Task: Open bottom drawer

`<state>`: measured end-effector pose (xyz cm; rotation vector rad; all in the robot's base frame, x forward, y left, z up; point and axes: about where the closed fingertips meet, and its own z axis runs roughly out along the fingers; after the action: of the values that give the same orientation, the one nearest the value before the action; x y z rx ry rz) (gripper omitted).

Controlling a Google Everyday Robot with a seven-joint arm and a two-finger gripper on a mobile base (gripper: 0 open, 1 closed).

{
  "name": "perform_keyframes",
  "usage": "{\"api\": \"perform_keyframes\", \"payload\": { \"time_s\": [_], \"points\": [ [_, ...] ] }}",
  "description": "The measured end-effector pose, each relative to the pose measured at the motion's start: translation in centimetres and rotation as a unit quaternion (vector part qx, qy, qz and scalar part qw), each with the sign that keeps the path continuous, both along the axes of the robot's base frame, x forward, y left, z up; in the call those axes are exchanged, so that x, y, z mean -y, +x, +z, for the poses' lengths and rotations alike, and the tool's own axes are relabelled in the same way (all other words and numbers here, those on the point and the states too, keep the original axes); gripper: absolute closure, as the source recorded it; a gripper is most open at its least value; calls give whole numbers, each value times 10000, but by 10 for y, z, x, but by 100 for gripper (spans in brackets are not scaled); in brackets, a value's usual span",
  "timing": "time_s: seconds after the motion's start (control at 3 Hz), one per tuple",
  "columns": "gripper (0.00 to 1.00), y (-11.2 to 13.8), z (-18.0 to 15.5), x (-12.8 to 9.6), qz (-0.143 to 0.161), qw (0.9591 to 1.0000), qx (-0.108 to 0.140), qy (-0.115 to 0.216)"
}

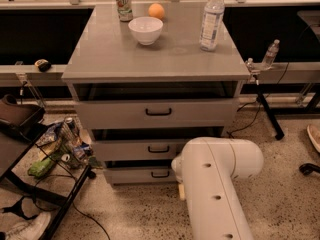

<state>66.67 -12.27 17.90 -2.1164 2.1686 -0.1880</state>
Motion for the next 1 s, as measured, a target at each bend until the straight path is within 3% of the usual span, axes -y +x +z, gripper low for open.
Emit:
{"api": "perform_keyframes", "payload": {
  "time_s": [0.33,1.0],
  "points": [
    [17,5,-2,9,-133,9999,-15,-13],
    [64,-13,12,33,-439,9988,-9,-226]
  ]
}}
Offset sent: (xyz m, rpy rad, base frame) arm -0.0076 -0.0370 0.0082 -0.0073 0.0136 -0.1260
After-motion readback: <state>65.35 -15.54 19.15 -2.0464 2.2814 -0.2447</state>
